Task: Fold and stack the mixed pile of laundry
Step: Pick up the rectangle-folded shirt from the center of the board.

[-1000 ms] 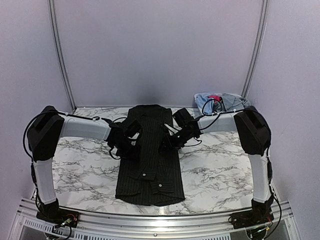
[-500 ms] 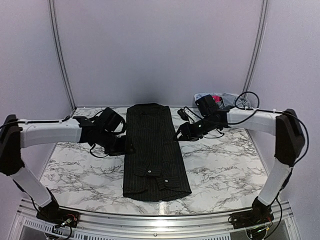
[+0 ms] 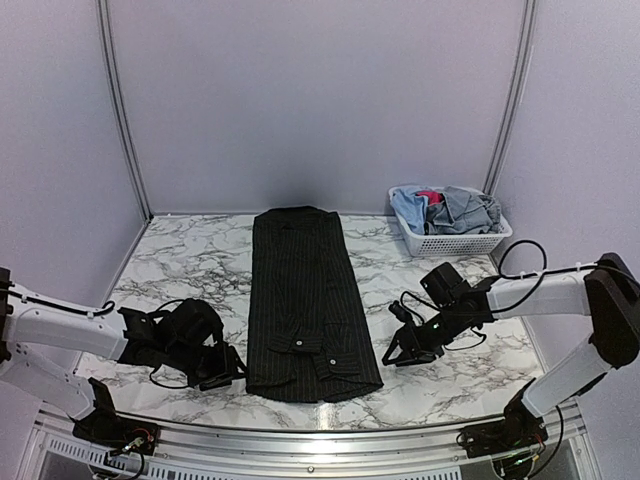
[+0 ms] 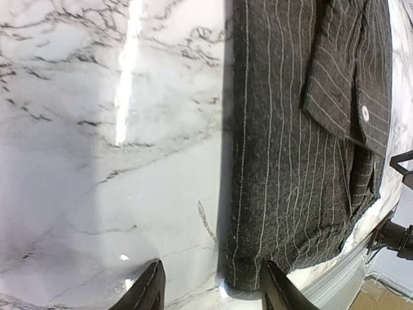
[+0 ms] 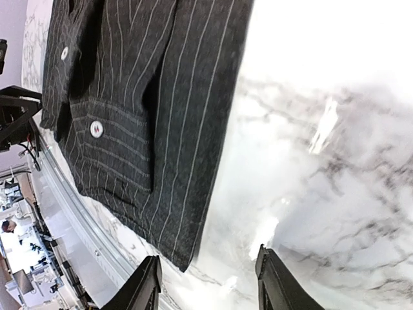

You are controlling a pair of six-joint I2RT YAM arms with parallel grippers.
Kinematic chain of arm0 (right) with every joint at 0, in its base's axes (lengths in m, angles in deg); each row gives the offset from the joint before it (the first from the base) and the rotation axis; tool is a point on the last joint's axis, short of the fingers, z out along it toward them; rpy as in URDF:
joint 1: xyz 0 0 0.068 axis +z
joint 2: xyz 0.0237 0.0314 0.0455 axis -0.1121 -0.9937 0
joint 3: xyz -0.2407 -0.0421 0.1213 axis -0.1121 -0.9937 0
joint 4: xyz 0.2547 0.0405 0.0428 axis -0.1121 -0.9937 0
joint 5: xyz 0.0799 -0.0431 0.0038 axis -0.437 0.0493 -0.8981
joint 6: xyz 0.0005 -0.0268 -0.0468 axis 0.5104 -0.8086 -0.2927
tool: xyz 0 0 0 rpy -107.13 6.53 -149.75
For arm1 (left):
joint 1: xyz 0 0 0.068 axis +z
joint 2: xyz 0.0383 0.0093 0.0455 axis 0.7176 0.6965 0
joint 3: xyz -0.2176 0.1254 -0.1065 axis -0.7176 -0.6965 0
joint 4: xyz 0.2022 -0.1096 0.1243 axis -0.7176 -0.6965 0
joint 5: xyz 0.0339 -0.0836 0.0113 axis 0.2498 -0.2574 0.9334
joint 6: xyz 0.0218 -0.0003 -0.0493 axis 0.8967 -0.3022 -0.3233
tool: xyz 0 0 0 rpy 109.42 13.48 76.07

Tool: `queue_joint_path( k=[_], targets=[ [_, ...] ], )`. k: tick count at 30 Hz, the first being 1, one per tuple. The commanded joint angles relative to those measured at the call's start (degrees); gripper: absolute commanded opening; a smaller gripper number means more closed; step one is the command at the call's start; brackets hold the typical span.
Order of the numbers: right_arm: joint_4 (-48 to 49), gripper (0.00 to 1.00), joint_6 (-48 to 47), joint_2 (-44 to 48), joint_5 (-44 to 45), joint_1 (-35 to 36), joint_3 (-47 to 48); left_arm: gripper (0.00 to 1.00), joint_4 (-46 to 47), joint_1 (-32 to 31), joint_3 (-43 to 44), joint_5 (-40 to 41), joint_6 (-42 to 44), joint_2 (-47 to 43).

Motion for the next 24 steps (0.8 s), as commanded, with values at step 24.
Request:
queue_joint_path(
  k=[24],
  targets=[
    [15.97,0.14,7.85,-3.15,-5.80,7.98,-6.93,0.46,12.91,-5.72,-6.04,1.65,-13.80,3.59]
  ],
)
